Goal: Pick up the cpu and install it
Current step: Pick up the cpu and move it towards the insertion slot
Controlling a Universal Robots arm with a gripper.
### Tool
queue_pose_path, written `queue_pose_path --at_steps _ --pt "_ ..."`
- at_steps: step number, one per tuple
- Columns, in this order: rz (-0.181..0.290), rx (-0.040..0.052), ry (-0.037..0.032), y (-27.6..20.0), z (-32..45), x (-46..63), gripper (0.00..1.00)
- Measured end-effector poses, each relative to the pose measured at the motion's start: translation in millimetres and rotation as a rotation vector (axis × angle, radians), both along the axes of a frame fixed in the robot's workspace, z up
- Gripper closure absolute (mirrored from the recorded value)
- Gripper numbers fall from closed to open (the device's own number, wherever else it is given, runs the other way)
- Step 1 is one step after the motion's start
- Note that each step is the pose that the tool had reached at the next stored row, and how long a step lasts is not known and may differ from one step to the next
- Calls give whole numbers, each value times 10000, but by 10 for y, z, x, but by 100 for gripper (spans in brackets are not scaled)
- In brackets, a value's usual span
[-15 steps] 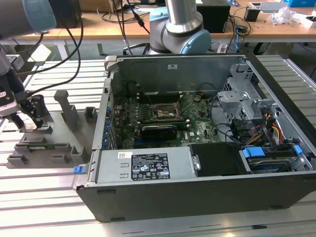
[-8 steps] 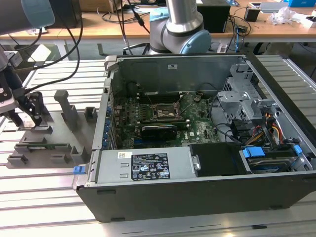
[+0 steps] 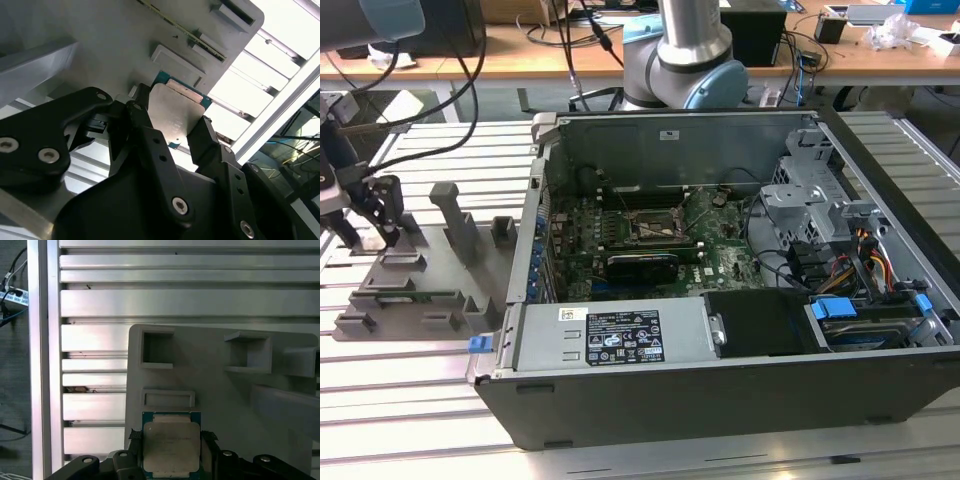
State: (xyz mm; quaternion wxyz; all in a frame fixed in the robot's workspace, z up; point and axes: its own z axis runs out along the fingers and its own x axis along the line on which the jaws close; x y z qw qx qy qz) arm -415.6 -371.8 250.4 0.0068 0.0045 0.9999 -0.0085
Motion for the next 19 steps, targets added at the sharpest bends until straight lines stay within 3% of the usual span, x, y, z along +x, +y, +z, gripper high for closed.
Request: queue_pose_path --at_steps 19 --pt "0 18 0 0 254 0 45"
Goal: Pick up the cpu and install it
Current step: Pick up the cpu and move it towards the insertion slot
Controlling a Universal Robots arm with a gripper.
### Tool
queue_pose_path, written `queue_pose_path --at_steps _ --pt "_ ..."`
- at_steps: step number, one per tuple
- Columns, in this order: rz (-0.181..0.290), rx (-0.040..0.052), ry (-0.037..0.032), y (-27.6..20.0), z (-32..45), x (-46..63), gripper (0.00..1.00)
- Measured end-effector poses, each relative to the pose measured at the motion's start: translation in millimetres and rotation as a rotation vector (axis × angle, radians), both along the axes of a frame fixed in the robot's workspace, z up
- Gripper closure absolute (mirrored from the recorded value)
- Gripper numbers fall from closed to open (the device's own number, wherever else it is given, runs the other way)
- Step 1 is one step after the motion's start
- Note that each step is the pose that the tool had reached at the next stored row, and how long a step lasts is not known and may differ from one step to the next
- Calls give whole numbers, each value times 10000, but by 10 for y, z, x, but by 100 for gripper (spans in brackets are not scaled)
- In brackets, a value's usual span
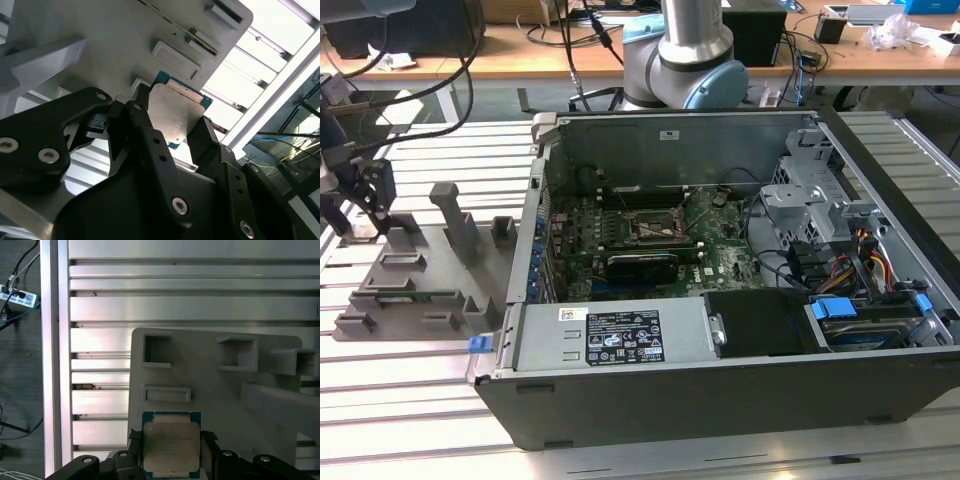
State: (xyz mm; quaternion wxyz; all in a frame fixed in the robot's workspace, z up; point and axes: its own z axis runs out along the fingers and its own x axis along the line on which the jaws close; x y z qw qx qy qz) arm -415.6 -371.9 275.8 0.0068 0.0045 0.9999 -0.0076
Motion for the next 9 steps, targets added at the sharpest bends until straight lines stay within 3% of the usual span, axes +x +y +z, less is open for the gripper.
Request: queue_pose_path --at_steps 9 --pt "0 8 0 0 145 0 45"
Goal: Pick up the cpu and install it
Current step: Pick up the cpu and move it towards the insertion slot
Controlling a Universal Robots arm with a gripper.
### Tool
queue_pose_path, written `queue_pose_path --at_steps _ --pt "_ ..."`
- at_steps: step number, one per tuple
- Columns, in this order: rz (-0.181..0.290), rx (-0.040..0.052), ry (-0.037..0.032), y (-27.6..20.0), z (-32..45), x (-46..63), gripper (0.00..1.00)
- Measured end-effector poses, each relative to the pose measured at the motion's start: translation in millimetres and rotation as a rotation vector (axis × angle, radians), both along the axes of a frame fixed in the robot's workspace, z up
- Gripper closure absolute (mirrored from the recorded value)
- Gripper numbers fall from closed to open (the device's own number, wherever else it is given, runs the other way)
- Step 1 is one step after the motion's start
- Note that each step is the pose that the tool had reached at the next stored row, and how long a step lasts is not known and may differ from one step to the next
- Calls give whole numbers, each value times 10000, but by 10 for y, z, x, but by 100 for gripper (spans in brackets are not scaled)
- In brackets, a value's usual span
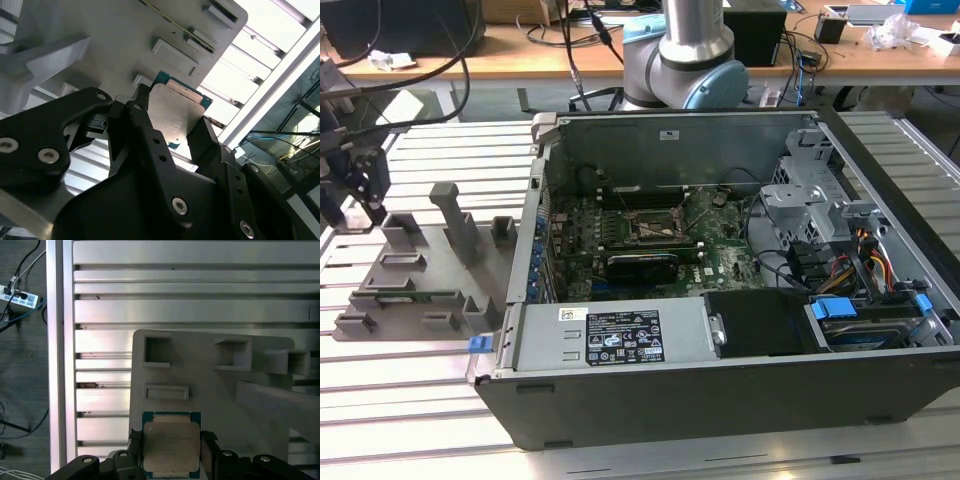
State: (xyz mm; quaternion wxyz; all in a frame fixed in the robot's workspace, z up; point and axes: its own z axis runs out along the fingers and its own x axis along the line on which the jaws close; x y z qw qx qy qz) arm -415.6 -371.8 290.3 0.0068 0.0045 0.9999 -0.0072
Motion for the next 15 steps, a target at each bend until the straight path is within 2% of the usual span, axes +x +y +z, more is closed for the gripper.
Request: queue_pose_path --at_steps 15 --pt "0 8 0 0 247 0 45"
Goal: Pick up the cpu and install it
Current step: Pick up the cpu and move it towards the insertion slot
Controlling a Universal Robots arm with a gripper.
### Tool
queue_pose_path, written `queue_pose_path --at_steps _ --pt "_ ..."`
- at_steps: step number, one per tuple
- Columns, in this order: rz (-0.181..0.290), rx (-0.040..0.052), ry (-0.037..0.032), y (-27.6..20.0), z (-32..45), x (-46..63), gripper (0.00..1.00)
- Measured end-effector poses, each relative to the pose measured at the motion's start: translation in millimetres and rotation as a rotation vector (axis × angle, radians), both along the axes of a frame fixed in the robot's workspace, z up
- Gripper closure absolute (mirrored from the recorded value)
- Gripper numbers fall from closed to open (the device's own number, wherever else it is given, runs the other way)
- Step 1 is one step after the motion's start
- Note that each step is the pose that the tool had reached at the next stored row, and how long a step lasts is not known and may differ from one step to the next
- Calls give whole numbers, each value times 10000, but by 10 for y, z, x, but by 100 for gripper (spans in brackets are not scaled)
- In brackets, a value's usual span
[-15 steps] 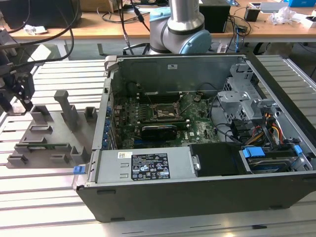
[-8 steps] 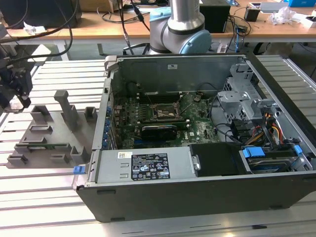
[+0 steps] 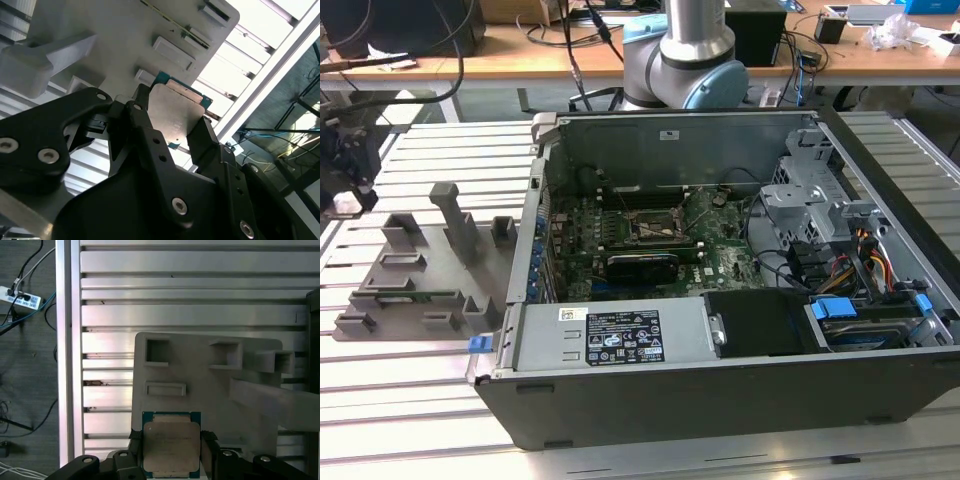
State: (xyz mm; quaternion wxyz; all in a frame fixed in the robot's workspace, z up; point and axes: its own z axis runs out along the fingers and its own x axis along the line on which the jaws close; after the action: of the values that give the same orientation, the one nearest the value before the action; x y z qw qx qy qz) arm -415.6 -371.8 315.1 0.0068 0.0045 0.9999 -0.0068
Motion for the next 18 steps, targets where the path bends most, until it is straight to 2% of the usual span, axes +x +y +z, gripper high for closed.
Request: queue_pose_path --at_steps 6,14,18 --pt "0 5 0 0 117 0 45" --pt "0 8 0 0 235 0 45" --pt "0 17 0 0 332 0 45"
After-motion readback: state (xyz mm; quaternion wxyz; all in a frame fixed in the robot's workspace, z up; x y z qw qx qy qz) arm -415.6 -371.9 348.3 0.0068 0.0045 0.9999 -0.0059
